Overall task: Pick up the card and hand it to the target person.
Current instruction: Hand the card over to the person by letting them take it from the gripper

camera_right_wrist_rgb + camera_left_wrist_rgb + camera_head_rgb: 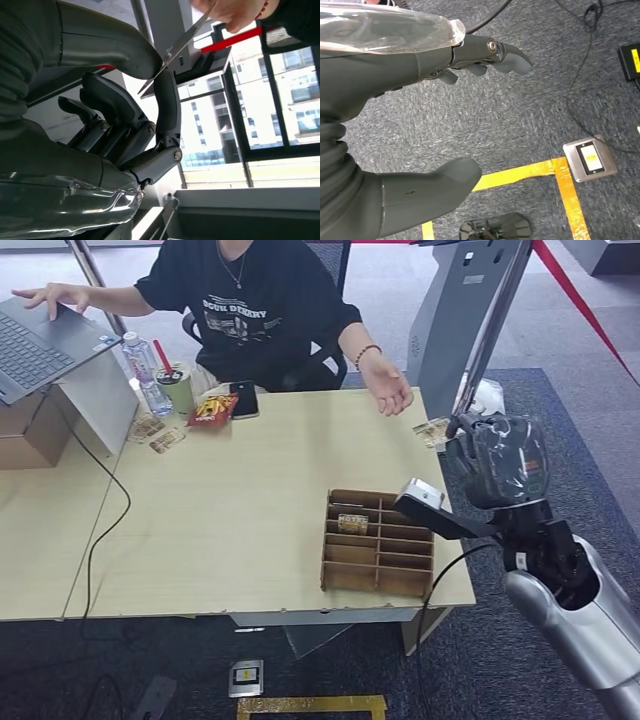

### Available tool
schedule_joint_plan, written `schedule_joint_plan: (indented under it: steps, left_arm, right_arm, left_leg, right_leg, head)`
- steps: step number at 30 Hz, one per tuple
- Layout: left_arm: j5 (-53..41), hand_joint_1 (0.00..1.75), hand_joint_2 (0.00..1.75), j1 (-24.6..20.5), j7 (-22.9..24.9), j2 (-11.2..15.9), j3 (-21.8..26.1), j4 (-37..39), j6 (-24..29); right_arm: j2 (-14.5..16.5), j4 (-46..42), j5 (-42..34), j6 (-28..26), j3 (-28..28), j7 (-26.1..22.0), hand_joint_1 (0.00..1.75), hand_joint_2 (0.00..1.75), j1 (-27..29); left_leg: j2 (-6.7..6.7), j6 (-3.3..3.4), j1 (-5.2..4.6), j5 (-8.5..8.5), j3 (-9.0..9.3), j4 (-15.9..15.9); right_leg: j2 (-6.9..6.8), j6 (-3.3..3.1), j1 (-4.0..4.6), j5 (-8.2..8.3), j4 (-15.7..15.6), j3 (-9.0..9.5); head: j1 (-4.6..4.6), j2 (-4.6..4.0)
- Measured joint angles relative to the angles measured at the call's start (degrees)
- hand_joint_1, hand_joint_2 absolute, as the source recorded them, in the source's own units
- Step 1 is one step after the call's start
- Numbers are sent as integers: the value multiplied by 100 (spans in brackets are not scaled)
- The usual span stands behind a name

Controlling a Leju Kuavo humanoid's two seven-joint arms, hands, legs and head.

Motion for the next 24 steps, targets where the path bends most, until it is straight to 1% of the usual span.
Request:
schedule_joint_plan:
  steps: [7,10,15,18,23,24]
  left_arm:
    - [-5,0,175,-64,68,-49,-19,0,14]
    - [-38,0,175,-77,99,-62,-30,0,33]
    - [-92,0,175,-95,144,-74,-44,0,34]
    - [-99,0,175,-109,180,-74,-46,0,30]
    - [-79,0,175,-116,201,-74,-46,0,28]
    - [-75,0,175,-114,205,-74,-46,0,28]
  right_arm:
    - [866,1877,626,-1014,508,80,175,175,-915]
    - [1215,2744,820,-1302,665,138,175,175,-1368]
    - [1650,3980,1066,-1339,874,246,175,175,-1965]
    - [1813,4501,1112,-1265,958,250,175,175,-2201]
    - [2037,5233,988,-1172,1080,103,175,175,-2490]
    - [2074,5338,963,-1176,1100,82,154,175,-2521]
  left_leg:
    - [-13,-17,0,14,-16,0]
    - [-15,-23,1,18,-16,0]
    - [-23,-29,4,21,-18,0]
    - [-25,-30,3,22,-20,0]
    - [-21,-31,4,23,-19,0]
    - [-22,-31,4,23,-19,0]
  right_leg:
    - [-12,-8,0,5,13,-18]
    - [-14,-10,0,5,17,-22]
    - [-19,-11,0,5,25,-28]
    - [-20,-12,0,6,26,-30]
    - [-16,-14,0,7,27,-33]
    - [-17,-14,0,7,27,-34]
  head:
    - [-1,0]
    - [-1,0]
    - [-2,0]
    - [-1,0]
    - [-2,0]
    - [-2,0]
